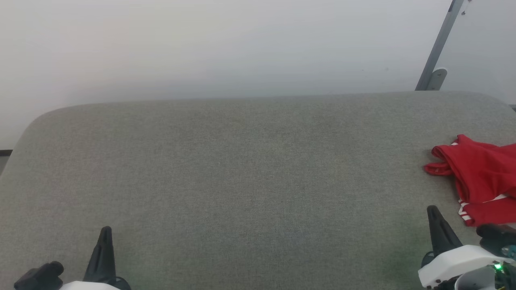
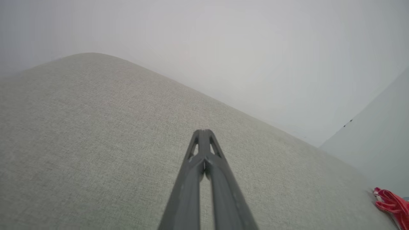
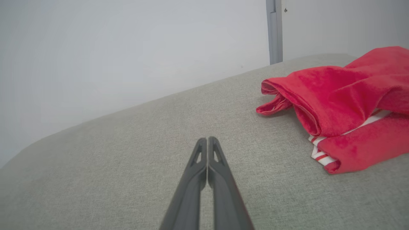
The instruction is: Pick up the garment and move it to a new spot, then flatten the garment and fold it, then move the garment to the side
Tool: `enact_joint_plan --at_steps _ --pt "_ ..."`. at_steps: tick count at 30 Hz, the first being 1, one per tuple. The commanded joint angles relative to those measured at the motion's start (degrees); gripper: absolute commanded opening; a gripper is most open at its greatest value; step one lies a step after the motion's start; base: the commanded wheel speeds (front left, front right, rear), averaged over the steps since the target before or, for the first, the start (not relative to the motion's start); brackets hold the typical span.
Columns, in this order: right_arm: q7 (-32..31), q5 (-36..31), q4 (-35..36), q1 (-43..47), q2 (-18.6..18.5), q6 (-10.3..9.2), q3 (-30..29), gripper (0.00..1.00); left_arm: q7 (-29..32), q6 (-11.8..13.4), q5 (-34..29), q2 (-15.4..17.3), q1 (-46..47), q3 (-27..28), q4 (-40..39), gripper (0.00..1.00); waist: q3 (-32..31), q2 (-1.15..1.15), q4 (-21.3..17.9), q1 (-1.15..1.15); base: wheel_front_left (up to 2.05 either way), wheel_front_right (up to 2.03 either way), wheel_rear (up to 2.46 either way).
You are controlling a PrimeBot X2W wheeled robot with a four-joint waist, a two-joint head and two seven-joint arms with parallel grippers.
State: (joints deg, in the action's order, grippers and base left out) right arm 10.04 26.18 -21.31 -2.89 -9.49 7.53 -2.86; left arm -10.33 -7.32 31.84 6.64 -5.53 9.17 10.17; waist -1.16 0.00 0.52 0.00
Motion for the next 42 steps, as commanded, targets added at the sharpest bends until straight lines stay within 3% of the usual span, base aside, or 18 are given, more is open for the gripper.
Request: enact_joint_plan --at_steps 1,42 --pt "-0.56 2.94 1.31 -1.64 -0.15 -0.01 -0.42 0.0 0.69 -0.04 2.64 0.22 1.8 -0.08 -0.55 0.0 0.02 0.0 -0.01 0.0 0.0 0.0 0.0" --pt "-8.67 34.92 4.51 -2.72 3.27 -0.02 -2.09 0.0 8.93 -0.14 31.97 -1.78 7.07 -1.36 1.63 0.0 0.53 0.0 -0.21 0.0 0.0 0.0 0.0"
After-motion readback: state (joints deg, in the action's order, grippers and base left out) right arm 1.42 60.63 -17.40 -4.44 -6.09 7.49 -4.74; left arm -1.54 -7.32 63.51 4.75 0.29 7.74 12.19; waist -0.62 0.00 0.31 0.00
